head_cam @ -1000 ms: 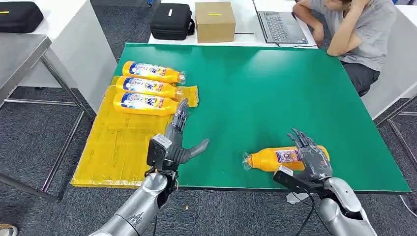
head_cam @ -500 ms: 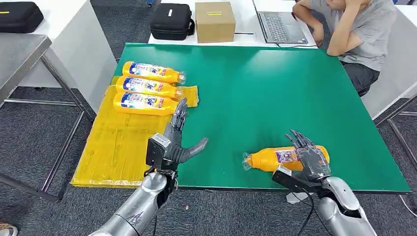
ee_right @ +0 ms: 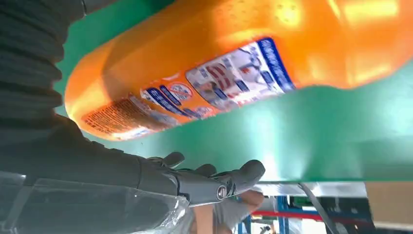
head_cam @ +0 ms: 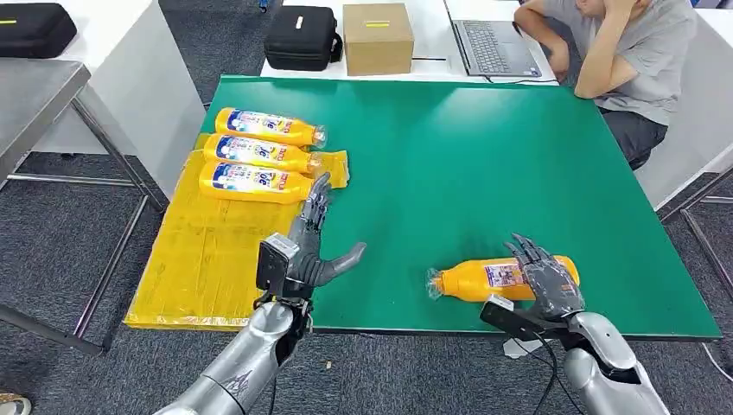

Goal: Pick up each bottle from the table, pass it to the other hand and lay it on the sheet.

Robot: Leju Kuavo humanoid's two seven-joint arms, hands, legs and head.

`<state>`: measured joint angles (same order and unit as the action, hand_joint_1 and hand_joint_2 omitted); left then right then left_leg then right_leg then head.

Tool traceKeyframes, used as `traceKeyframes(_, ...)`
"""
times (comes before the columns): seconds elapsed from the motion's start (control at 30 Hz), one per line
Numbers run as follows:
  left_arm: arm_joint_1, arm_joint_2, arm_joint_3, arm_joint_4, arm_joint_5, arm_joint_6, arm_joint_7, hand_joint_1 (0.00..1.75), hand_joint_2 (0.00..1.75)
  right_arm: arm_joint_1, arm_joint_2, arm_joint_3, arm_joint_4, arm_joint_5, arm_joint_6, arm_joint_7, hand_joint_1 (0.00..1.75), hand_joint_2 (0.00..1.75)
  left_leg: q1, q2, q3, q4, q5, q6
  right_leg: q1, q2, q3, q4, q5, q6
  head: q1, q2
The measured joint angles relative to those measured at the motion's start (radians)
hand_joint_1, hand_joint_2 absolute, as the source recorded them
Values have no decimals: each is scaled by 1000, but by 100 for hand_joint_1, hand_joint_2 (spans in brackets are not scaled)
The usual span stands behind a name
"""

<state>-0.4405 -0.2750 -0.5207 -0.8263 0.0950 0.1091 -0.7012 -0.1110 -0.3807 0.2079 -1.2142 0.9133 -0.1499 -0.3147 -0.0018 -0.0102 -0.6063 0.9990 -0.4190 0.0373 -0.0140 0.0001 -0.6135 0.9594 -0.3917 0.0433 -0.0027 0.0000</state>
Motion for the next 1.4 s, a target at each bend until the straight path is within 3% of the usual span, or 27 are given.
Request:
traceKeyframes(0.57,0,0,-14,0,25,-11,0,0,175,11,-37,-1,-2,51,37,32,0,175,0,0,0,0,0,0,0,0,0,0,0,0,0,0)
traceKeyframes(0.9,-4,0,-22,0,35,0,0,0,175,10,-50,-22,4,141,7,76,0,175,0,0,0,0,0,0,0,0,0,0,0,0,0,0)
traceKeyframes(1.4,-15,0,-28,6,35,2,0,0,175,4,-52,-60,48,161,-12,82,0,175,0,0,0,0,0,0,0,0,0,0,0,0,0,0)
